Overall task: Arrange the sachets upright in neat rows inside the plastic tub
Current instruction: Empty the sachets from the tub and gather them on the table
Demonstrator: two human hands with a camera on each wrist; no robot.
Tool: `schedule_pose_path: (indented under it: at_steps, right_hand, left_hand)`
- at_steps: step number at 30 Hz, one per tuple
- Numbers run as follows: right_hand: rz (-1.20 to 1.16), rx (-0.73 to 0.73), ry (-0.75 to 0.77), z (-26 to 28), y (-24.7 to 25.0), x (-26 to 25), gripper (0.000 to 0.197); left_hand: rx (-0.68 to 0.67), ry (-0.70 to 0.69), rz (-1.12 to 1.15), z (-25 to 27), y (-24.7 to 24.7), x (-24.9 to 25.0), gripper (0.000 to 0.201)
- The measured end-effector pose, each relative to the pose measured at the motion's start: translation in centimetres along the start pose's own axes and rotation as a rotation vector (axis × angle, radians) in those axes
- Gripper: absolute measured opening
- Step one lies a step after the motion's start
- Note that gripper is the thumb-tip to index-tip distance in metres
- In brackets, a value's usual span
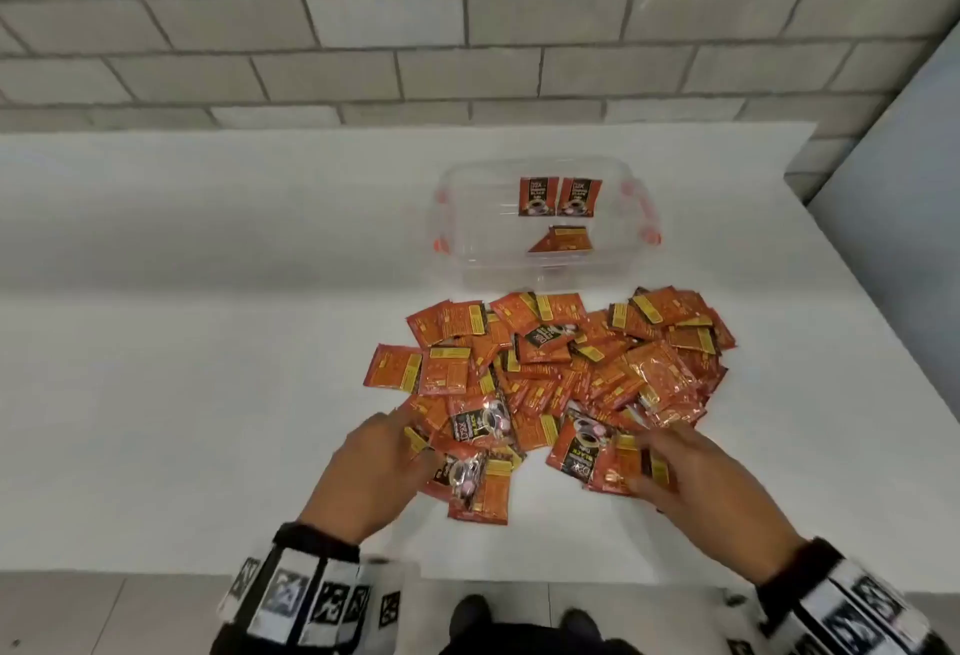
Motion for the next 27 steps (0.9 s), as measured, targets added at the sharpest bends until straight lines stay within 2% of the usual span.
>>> schedule_pose_path:
  at_steps: [2,5,7,12,18,24,27]
  right_hand:
    - [-0.003,0.051,-0.035,-0.9,-0.5,-1.0,0.051]
    - [0.022,0.094,-0.081,-1.8,-1.0,-2.3,0.052]
    - [0.067,0.093,-0.107,-2.2,-1.5,-2.6,0.056]
    - [0.171,0.073,-0.123,-2.6,-2.0,-3.4,0.057]
    - [0.149,0.088,-0.043,-2.7,-2.4,-4.2,0.042]
    - [0.172,0.037,-0.018,-3.4,-2.0,-3.9,0.053]
    - [0.144,-0.020,0.002,-4.0,-1.8,-3.7,0.054]
  left_hand:
    - [-0.042,-0.042,-0.070,-0.8,-0.8,0.5,0.046]
    - [-0.111,-0.089,-0.149,-1.4,-2.1,0.7,0.060]
    - [-0.153,-0.073,-0.193,-1.8,-2.8,0.1,0.064]
    - [-0.125,-0.115,-0.275,-2.6,-3.6,-0.2,0.057]
    - [-0.089,-0.109,-0.164,-2.9,-3.6,-0.9,0.049]
    - [-0.005,-0.095,-0.085,-3.2,-2.7,-0.2,0.042]
    - [-0.059,-0.094,0.013,-3.7,-2.1,0.8,0.039]
Point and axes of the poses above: each hand's wrist, its own z-axis away from the middle knuckle, its own y-axis out of the back of the hand, x = y × z, the point moved 3 cm from there along -z, towards the middle knuckle, and after that the axes turned 5 degrees about x, right-handed, at the moved point
